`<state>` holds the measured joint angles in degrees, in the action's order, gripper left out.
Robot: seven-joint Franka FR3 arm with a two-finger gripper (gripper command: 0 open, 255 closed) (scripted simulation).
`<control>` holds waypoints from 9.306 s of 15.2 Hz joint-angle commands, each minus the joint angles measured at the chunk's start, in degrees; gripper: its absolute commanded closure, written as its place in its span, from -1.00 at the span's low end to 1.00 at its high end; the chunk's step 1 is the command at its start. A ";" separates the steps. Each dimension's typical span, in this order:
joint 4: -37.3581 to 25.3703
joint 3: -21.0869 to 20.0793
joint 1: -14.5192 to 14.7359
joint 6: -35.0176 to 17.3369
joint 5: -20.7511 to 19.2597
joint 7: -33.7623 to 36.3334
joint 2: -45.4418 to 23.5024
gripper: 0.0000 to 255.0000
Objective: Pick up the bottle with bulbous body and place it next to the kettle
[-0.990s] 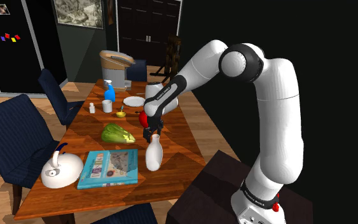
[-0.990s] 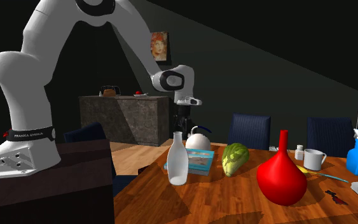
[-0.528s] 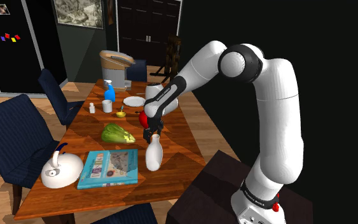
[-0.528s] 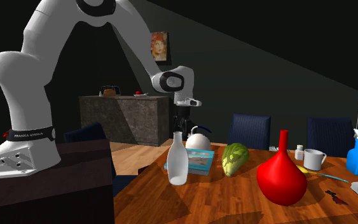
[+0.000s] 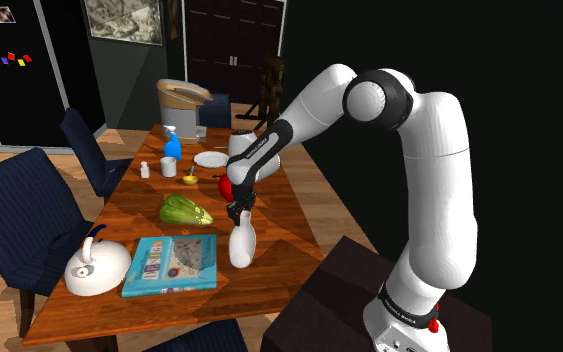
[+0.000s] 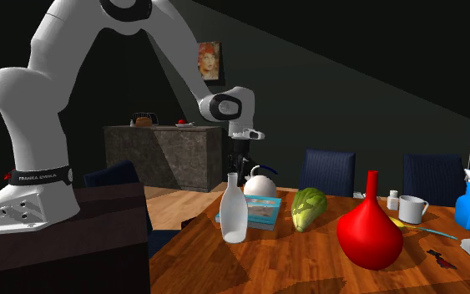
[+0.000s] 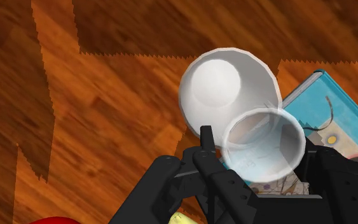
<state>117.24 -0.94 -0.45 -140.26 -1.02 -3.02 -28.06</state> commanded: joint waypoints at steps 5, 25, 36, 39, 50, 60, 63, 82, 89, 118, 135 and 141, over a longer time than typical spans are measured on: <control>0.13 -0.03 -0.02 1.13 0.04 -0.03 1.26 1.00; -1.51 -0.20 -0.13 13.62 0.38 -0.29 12.10 1.00; -4.54 -0.24 -0.16 21.08 0.53 -0.40 16.55 1.00; -5.63 -0.24 -0.16 23.17 0.56 -0.43 17.55 1.00; -10.61 -0.26 -0.17 31.01 0.65 -0.50 20.40 1.00; -16.56 -0.27 -0.17 38.36 0.69 -0.55 21.80 1.00; -18.64 -0.27 -0.17 40.62 0.69 -0.56 21.99 1.00; -36.08 -7.92 12.56 41.75 -0.83 19.59 5.66 1.00; -52.54 -9.30 19.10 45.90 -2.70 26.56 -6.64 1.00; -55.84 -9.17 23.77 35.07 -4.43 30.73 -20.73 1.00; -52.43 -8.63 23.85 26.06 -5.04 30.80 -26.37 1.00; -52.52 -8.46 23.95 24.15 -5.21 30.80 -28.38 1.00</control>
<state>64.62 -9.40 23.53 -115.92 -6.22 27.79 -56.41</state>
